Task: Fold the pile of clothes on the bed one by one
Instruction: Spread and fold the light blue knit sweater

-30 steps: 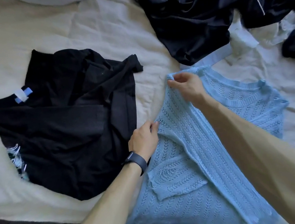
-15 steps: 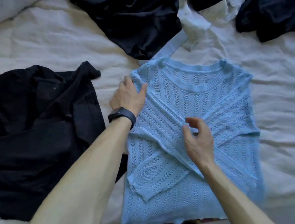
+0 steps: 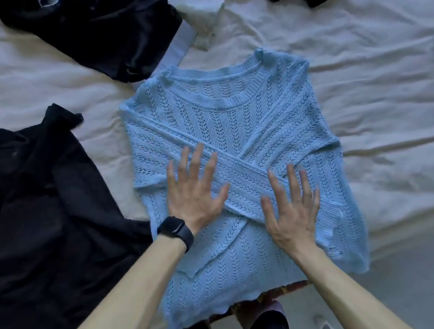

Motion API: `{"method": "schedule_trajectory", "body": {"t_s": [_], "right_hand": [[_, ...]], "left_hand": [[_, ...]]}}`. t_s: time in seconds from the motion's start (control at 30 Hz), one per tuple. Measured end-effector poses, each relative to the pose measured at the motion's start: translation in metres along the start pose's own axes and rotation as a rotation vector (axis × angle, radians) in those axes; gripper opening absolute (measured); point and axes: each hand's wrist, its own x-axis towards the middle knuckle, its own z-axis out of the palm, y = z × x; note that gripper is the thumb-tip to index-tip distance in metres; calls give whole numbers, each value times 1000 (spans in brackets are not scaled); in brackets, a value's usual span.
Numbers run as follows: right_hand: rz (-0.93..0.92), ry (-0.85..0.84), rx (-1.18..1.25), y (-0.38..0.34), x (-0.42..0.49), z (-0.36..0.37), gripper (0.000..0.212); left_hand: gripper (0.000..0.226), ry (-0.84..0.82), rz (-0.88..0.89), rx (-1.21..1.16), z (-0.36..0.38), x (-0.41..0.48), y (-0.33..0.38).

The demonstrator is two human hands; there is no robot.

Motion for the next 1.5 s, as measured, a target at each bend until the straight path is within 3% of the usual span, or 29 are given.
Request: {"method": "schedule_trajectory", "body": {"t_s": [0.07, 0.17, 0.23, 0.37, 0.43, 0.57, 0.67, 0.8, 0.9, 1.03, 1.1, 1.2, 1.3, 1.37, 1.5], "right_hand": [[6, -57, -60, 11, -18, 7, 61], [100, -325, -155, 41, -37, 17, 73], [99, -371, -159, 54, -40, 17, 77], [21, -176, -52, 52, -42, 9, 76], [46, -218, -67, 60, -51, 8, 77], [36, -504, -122, 76, -52, 2, 84], [40, -378, 52, 86, -54, -16, 85], [400, -42, 368, 131, -105, -30, 96], [573, -159, 528, 177, -133, -31, 107], [598, -294, 528, 210, -143, -18, 77], [624, -357, 492, 212, -145, -12, 55], [658, -438, 542, 214, -156, -4, 33], [751, -372, 766, 211, -171, -12, 15], [855, -305, 1040, 209, -179, -23, 4], [929, -221, 1260, 215, -184, -50, 5]], "left_hand": [[83, -195, 66, 85, 15, -15, 9], [92, -369, 54, 157, 22, -13, 0], [94, -373, 58, 181, 20, -11, 1], [82, -188, 158, 179, 21, -36, 21], [77, -265, 165, 169, 27, -61, 32], [71, -344, 0, 195, 36, -92, 49], [69, -200, -166, 62, 42, -128, 59], [75, 162, -786, -217, 54, -212, 72], [83, 146, -1007, -366, 51, -256, 71], [78, 120, -1129, -460, 44, -269, 60], [69, 9, -1193, -508, 47, -276, 53], [56, -145, -1132, -559, 51, -292, 45], [29, -86, -1146, -797, 48, -304, 48], [29, -52, -1161, -947, 40, -310, 49], [36, -92, -1154, -1102, 21, -331, 53]]}}
